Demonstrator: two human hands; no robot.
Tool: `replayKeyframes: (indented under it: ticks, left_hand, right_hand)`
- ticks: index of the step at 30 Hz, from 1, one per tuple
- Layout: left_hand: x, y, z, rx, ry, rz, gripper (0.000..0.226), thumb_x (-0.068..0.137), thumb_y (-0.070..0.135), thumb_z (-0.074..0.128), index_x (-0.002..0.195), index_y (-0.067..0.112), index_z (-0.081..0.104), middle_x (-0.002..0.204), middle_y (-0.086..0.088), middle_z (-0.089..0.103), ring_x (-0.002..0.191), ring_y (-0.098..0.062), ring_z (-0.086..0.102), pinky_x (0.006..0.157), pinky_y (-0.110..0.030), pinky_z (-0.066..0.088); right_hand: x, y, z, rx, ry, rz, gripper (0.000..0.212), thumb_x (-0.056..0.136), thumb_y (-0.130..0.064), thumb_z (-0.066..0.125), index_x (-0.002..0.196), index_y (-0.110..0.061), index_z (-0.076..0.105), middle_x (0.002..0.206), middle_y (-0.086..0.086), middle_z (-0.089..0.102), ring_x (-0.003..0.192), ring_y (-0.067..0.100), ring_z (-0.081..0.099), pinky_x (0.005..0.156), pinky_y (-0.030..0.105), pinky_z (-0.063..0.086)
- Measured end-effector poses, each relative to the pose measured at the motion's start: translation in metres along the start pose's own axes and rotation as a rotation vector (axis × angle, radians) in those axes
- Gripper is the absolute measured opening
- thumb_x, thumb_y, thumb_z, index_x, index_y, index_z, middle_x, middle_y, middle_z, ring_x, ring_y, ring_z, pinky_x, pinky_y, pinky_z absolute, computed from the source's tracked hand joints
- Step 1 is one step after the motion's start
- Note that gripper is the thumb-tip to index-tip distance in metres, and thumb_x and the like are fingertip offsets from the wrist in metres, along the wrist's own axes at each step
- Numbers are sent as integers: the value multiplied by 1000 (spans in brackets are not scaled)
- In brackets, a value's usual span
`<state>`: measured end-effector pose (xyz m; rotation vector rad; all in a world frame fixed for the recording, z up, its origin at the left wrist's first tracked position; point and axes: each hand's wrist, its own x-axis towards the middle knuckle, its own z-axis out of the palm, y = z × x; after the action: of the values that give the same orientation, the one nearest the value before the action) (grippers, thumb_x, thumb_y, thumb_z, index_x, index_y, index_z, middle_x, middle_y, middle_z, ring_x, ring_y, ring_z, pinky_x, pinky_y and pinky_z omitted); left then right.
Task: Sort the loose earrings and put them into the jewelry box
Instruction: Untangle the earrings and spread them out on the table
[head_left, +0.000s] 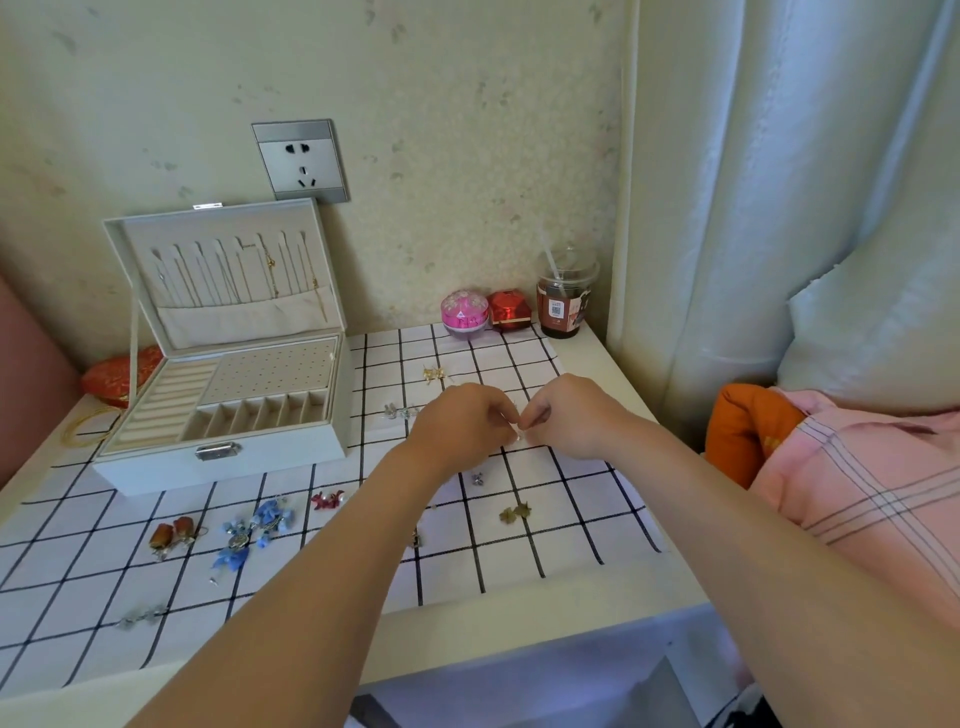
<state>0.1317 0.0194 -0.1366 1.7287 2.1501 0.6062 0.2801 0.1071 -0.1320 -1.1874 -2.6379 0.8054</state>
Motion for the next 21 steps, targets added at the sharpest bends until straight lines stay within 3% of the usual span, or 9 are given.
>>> replayKeyframes:
  ticks: [4, 9, 15, 21]
  left_hand:
    - [-8, -12, -20, 7, 28, 48, 13, 90, 27, 67, 101, 33, 71, 95, 18, 68, 77, 5, 57, 78, -22, 51]
    - [-29, -35, -42, 72, 50, 19, 15, 91, 26, 66, 97, 39, 71, 93, 22, 65, 76, 5, 57, 71, -16, 46]
    - [-49, -47, -43, 130, 16, 61, 16, 91, 25, 65, 99, 36, 72, 94, 22, 60, 84, -3, 61, 78, -23, 50]
    - [-53, -57, -43, 24, 6, 62, 16, 89, 25, 69, 99, 37, 70, 91, 23, 62, 82, -2, 62, 79, -25, 54]
  right_hand:
    - [-2, -8, -3, -23, 40, -11, 20, 88, -23, 72, 107, -28, 76, 112, -8, 69, 105, 13, 63, 94, 37, 53]
    - [-9, -36, 0, -89, 25, -114, 19, 93, -30, 65, 110, -33, 73, 109, -11, 67, 101, 11, 61, 87, 33, 53]
    - [-10, -60, 7, -263, -80, -165, 19, 89, -31, 71, 106, -29, 77, 105, -12, 71, 98, 12, 64, 83, 32, 53]
    - [-3, -66, 13, -316, -108, -138, 12, 86, -23, 71, 92, -28, 80, 95, -14, 74, 90, 11, 66, 79, 32, 56]
